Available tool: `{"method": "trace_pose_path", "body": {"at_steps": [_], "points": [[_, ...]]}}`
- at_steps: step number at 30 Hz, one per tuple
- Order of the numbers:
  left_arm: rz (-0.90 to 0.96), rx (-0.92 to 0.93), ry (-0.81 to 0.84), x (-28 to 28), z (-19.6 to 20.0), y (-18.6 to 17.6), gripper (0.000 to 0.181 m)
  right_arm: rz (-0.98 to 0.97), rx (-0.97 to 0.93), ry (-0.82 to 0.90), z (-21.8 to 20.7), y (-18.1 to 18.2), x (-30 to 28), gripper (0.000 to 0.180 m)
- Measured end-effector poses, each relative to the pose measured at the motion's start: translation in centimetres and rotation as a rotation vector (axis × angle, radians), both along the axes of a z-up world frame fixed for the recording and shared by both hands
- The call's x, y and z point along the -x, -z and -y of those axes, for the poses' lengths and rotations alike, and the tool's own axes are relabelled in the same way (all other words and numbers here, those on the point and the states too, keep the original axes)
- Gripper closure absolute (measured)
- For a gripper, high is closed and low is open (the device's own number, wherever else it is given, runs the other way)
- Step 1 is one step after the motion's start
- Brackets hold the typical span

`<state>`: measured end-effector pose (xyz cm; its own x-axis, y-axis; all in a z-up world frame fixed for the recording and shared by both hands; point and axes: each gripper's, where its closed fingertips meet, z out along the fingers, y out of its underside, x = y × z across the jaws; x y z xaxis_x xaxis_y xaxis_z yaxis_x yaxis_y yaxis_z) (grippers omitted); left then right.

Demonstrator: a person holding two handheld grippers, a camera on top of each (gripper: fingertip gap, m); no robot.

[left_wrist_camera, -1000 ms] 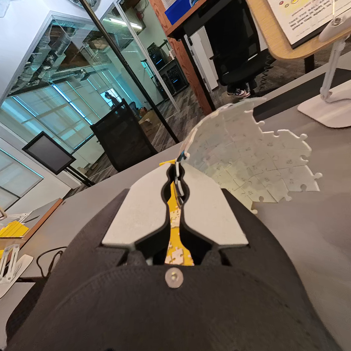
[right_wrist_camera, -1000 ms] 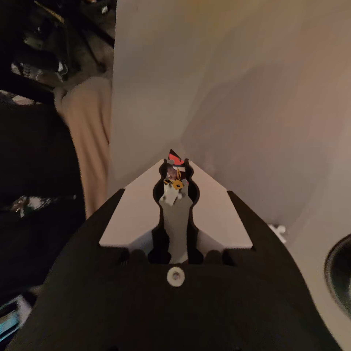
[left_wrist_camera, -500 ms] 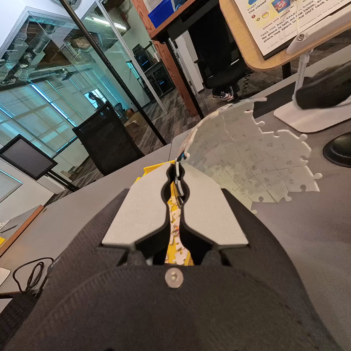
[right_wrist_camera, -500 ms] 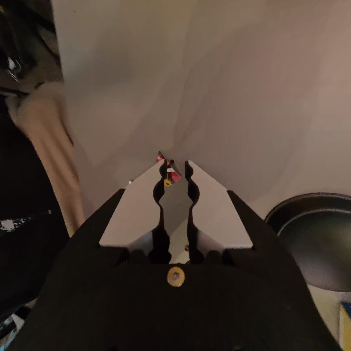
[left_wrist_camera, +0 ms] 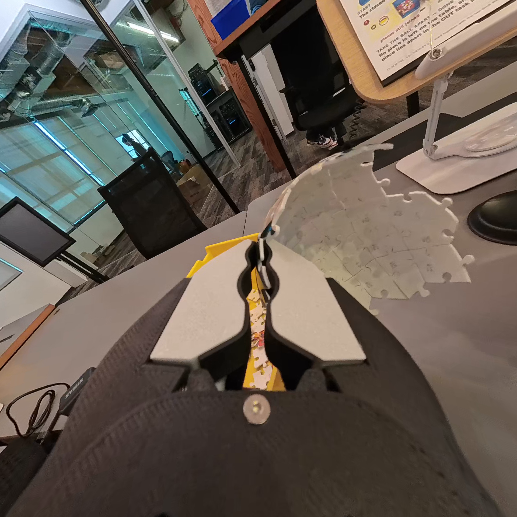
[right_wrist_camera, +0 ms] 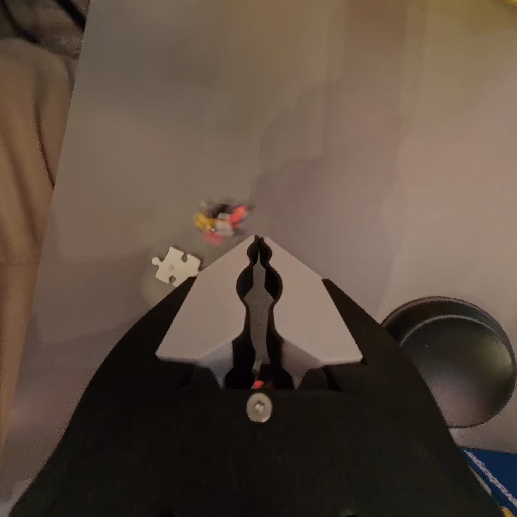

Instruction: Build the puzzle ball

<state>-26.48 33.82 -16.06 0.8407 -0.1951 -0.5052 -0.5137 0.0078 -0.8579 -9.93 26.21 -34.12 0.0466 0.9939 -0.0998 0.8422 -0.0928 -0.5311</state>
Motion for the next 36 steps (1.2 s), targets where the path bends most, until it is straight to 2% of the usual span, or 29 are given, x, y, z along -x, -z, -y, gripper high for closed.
{"method": "trace_pose_path", "body": {"at_steps": [5,6,8,12,16,20,26,29,32,36], "points": [[-0.001,0.005,0.002,-0.2,-0.1,0.3,0.178,0.104,-0.182,-0.01,0.3,0.1,-1.7,0.18],[-0.006,0.007,0.003,-0.2,-0.2,0.3,0.178,0.068,-0.2,-0.001,1.0,-0.8,-1.2,0.18],[-0.011,0.007,0.001,-0.2,-0.2,0.4,0.178,-0.025,-0.185,-0.014,4.0,-2.6,0.5,0.177],[0.003,0.016,0.006,-0.2,-0.4,0.5,0.178,-0.061,-0.15,-0.08,9.1,-2.7,2.4,0.167],[0.014,-0.004,0.002,0.2,-0.2,-0.6,0.178,-0.115,-0.067,-0.062,11.2,-2.2,3.1,0.161],[0.047,0.006,0.017,-0.2,0.0,-0.7,0.178,-0.117,-0.083,-0.017,11.9,-1.5,2.3,0.159],[0.058,-0.007,0.074,-2.3,1.2,-1.5,0.178,-0.246,-0.081,0.076,12.2,-4.0,0.6,0.164],[0.06,-0.01,0.097,-3.3,1.8,-2.0,0.178,-0.275,-0.037,0.102,13.0,-4.0,-0.1,0.166],[0.064,0.001,0.109,-3.6,3.1,-1.8,0.178,-0.303,0.015,0.082,15.4,-4.0,0.1,0.163],[0.057,0.006,0.129,-3.6,5.5,-1.3,0.178,-0.229,0.056,-0.076,21.6,-2.7,0.7,0.153]]}}
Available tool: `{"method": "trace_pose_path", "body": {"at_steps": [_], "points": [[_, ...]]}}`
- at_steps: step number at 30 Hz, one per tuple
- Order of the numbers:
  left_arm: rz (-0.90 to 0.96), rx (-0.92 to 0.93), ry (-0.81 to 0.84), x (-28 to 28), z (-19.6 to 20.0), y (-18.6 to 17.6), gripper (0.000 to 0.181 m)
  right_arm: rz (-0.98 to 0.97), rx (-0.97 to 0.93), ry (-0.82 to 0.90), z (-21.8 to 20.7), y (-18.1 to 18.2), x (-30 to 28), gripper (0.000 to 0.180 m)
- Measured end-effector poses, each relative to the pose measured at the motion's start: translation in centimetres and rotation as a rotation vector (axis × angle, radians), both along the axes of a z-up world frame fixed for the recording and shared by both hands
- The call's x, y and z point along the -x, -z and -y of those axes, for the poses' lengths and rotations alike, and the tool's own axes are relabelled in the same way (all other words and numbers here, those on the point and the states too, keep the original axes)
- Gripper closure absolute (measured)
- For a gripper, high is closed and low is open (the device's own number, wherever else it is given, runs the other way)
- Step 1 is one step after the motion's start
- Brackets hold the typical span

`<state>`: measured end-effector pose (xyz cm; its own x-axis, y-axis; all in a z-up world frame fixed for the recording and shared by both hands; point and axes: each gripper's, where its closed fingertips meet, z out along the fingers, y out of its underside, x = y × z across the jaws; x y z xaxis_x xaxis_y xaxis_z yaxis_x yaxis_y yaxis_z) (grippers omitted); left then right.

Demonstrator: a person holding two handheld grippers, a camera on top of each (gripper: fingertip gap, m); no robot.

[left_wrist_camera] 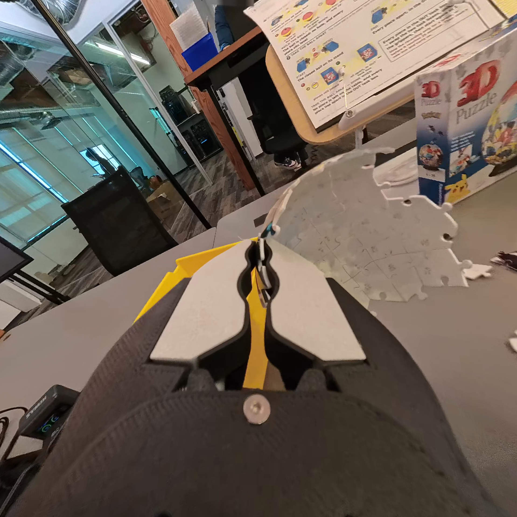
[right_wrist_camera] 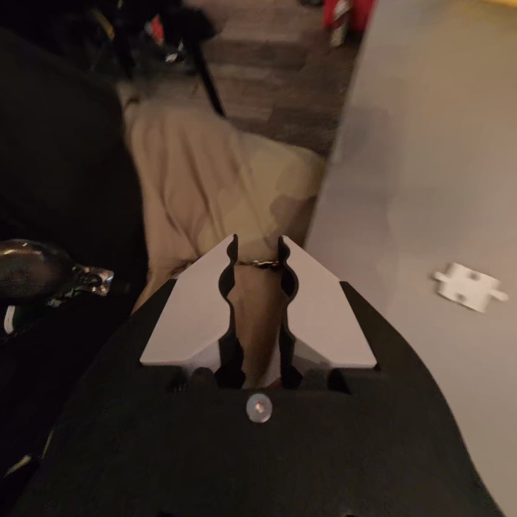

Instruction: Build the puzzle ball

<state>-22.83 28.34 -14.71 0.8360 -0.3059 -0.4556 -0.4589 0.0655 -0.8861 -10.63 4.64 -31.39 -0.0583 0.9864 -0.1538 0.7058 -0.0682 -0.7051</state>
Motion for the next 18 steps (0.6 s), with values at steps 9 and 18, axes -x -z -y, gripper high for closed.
{"method": "trace_pose_path", "body": {"at_steps": [9,18], "points": [[0.018,-0.051,0.049,-1.0,3.1,-2.5,0.177,0.396,0.054,0.459,3.4,8.9,-1.1,0.153],[0.04,-0.073,0.116,-3.2,3.6,-3.4,0.178,0.453,-0.013,0.679,1.8,11.2,-1.2,0.17]]}}
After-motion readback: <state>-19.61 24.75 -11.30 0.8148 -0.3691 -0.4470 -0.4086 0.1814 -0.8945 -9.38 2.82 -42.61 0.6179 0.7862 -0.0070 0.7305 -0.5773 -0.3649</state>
